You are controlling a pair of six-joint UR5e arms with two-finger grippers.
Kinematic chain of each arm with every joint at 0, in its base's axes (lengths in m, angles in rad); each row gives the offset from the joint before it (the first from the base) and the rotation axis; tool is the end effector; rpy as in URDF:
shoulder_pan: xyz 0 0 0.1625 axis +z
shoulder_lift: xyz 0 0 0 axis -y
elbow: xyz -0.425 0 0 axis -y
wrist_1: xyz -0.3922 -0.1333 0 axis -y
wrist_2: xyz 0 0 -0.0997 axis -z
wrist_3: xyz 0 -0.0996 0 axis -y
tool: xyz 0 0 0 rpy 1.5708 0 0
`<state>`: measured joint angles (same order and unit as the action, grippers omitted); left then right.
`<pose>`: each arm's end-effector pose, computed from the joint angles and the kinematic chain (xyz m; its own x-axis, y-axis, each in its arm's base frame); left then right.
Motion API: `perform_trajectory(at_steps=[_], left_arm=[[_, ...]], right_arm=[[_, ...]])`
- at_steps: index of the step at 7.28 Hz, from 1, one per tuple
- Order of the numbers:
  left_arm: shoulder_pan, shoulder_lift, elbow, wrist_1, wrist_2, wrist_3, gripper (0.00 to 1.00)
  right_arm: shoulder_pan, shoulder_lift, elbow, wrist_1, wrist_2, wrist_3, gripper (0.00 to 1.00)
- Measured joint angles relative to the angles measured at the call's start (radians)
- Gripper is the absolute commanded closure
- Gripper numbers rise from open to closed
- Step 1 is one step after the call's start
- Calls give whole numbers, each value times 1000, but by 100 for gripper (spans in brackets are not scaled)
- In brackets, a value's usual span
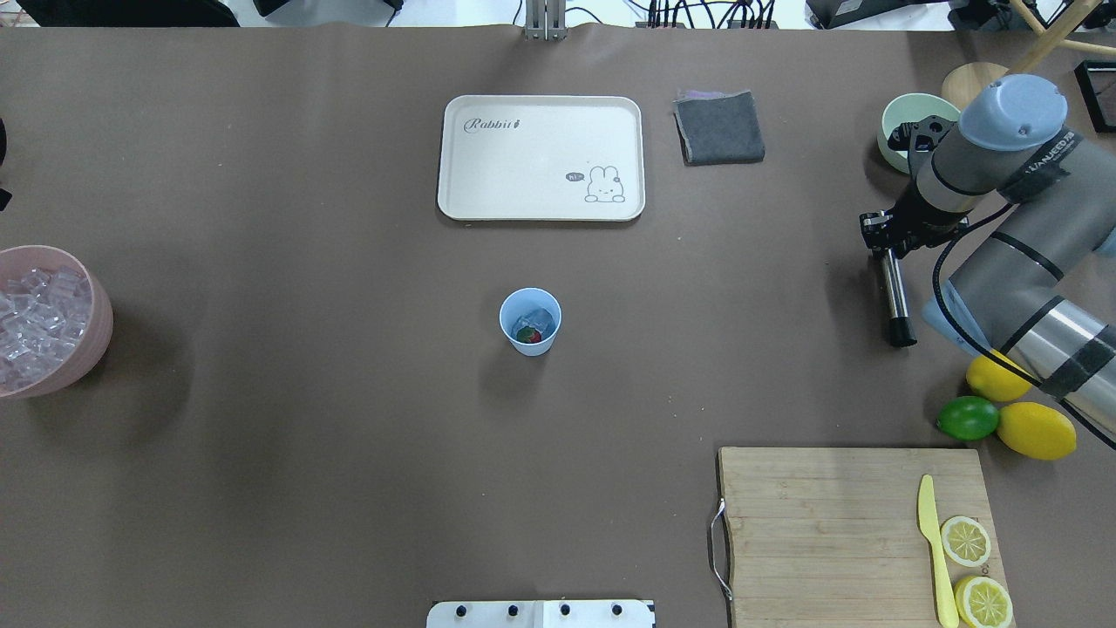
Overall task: Mash ice and strawberries in cup
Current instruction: 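Grasp the steel muddler upright with the right gripper, then carry the muddler with the right gripper and lower it into the blue cup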
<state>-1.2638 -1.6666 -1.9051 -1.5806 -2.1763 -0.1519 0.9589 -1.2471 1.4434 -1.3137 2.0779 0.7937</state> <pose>0.0848 -0.5210 0.4537 0.7437 0.3435 -0.5735 -0.1628 0.9251 0.3430 -0.3025 -0.5789 0.5235 0.7842 0.0504 0.6184 -0.0609 0.9981 -0.0041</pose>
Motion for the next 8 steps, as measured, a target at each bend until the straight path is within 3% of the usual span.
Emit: perform_trajectory(at_steps=[1,3,4,6,8], left_arm=[[0,0,-2,0,0,0,3],[1,1,3,2,-1,0,3],[2,1,8,2,-2,0,3],[3,1,19,1,-9,1,3],[4,0,23,3,-22,3,3]], right_arm=[[20,21,21,-5,16,-1,100],[26,81,153,-23,38,31,100],[-16,110,247,-24,-10,83,100],[-165,178,423,-20,-216,169,100],[-261,256,476,56,-352,211,100]])
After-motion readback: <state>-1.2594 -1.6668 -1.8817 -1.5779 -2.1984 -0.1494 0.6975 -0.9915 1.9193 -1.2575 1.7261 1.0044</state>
